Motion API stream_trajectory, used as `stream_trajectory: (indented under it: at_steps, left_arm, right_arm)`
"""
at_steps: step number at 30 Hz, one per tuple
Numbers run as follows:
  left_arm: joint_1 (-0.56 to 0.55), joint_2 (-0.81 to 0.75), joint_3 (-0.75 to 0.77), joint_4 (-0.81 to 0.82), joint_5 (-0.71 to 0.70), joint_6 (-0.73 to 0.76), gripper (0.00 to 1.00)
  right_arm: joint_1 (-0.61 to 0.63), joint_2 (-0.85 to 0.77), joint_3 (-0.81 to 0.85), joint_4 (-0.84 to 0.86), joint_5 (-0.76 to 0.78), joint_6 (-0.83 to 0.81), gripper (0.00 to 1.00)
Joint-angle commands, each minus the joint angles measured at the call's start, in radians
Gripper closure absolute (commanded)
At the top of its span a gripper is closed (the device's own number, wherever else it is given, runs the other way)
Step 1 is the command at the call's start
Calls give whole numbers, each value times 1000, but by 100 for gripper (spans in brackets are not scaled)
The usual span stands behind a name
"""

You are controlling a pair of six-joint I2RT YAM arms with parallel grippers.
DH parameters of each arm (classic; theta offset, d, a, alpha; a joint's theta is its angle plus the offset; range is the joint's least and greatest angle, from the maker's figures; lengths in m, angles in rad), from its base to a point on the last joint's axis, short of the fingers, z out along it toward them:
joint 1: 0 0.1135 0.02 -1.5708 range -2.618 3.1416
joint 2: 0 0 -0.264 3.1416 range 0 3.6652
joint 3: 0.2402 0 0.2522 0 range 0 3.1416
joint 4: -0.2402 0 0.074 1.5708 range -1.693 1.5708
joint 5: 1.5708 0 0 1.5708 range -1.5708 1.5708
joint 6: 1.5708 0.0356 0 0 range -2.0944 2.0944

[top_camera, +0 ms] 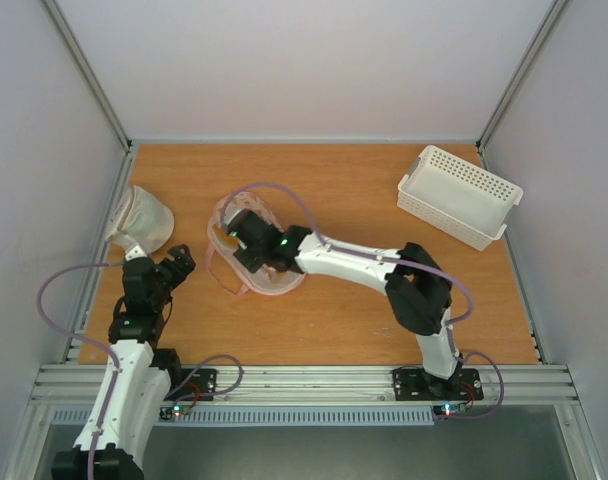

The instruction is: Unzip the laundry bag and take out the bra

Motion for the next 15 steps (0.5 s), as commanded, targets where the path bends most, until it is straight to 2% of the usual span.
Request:
stream_trajectory:
  at_steps: [1,4,8,11,15]
  left_arm:
    - [3,53,-22,50,150,-116,2]
    - [-26,141,-15,78,243,-194,6]
    - [-112,273,20,151,296,-218,15]
    - [-165,363,60,196,311,-224,20]
    - [-193,485,115,255,294,-210,20]
  right_arm:
    - [-91,-100,-56,110,-260,88,99]
    - [-146,-125,-81,155,-416,117,99]
    - [-196,-144,-115,204,-550,141,99]
    - [-218,-149,-132,223,-581,137,99]
    - [-227,-147,-147,216,-581,99,99]
